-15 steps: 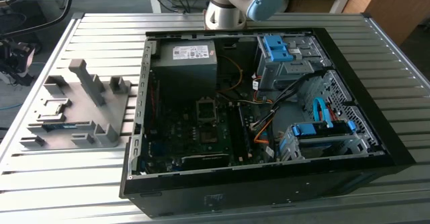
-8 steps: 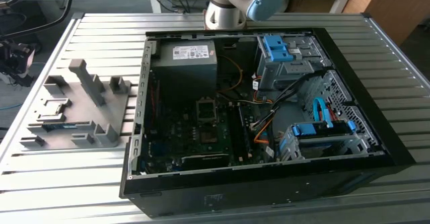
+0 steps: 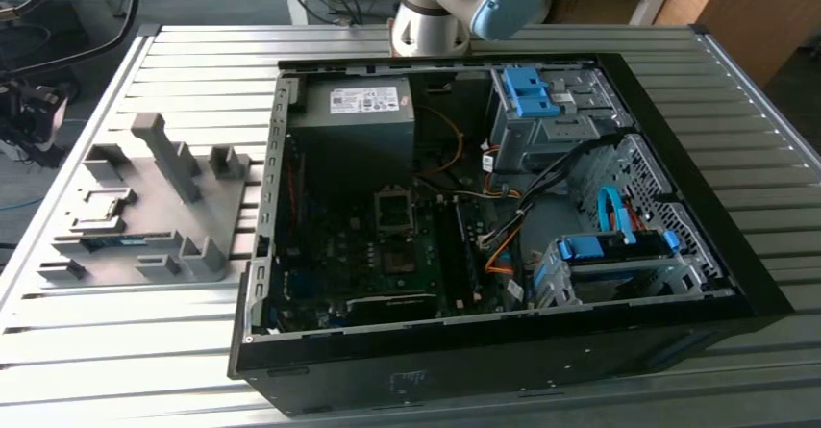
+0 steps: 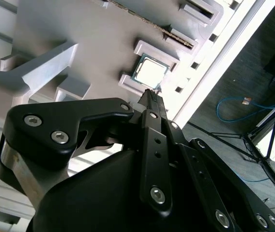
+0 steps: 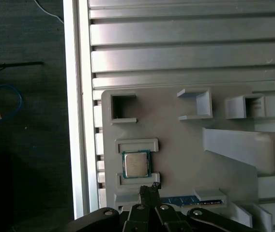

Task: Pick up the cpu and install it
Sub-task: 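Reach for the cpu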

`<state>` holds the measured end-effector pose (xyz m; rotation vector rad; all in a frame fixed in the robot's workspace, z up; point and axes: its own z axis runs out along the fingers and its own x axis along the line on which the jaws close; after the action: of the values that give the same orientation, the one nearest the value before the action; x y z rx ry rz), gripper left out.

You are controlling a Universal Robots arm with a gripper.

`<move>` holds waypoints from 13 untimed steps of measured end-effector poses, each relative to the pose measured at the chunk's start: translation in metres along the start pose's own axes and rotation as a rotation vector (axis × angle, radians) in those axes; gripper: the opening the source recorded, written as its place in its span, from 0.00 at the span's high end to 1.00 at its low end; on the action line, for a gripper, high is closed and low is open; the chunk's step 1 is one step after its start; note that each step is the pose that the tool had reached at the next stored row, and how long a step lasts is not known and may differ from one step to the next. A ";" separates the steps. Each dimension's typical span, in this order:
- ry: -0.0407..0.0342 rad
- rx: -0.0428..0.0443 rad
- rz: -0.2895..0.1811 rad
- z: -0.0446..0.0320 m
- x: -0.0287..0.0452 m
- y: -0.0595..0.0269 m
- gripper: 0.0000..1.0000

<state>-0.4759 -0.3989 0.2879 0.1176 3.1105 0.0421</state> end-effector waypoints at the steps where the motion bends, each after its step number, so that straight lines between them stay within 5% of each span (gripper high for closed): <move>1: -0.0001 0.0002 0.000 0.0009 0.0002 -0.0001 0.90; 13: -0.0012 0.0154 -0.002 0.0155 0.0018 0.0062 0.90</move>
<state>-0.4768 -0.3922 0.2726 0.1155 3.1102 0.0180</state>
